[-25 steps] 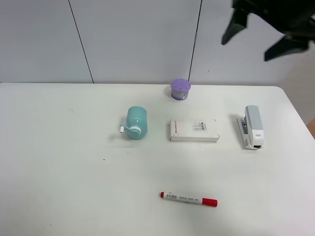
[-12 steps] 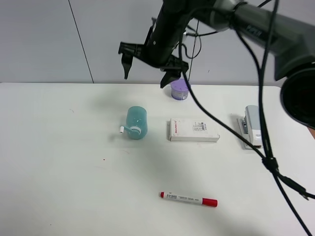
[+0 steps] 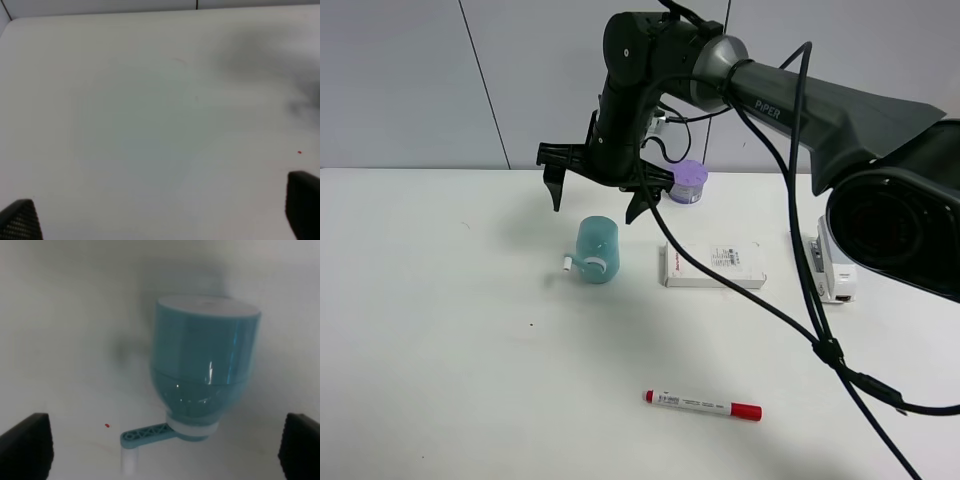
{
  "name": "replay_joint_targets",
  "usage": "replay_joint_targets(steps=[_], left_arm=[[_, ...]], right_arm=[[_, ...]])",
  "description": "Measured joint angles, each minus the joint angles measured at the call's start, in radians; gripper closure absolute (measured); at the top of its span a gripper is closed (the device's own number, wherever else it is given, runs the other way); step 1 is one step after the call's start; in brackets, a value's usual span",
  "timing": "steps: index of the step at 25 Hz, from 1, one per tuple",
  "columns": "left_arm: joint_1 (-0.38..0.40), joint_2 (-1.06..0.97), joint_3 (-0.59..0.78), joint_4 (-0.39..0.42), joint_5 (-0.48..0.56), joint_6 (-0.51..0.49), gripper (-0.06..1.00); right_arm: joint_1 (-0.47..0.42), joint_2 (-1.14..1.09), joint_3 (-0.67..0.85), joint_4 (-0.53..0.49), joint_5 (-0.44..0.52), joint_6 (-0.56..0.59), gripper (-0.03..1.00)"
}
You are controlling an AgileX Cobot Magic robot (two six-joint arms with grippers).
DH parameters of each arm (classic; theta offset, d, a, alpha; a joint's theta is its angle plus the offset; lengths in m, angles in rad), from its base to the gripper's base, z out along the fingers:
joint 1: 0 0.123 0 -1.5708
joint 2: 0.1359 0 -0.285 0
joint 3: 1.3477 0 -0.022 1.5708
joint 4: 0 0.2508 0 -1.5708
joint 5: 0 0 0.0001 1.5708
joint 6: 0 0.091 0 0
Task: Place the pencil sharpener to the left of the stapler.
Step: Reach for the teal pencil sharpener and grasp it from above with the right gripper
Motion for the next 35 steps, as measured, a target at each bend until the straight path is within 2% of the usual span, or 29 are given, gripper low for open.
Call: replay_joint_targets(steps=[14, 20, 27, 35], left_arm=[[0.0, 0.0, 0.0, 0.0, 0.0, 0.0, -0.05], [0.0, 0.0, 0.0, 0.0, 0.0, 0.0, -0.05], [0.0, 0.0, 0.0, 0.0, 0.0, 0.0, -0.05], [0.0, 0.0, 0.0, 0.0, 0.0, 0.0, -0.05]], right_arm=[[0.022, 0.075, -0.001, -0.013, -0.001, 0.031, 0.08], [0.022, 0.091, -0.001, -0.067, -0.001, 0.031, 0.08], [0.022, 0.132, -0.001, -0.075, -0.001, 0.03, 0.08], [0.022, 0.144, -0.001, -0.079, -0.025, 0.027, 0.14]])
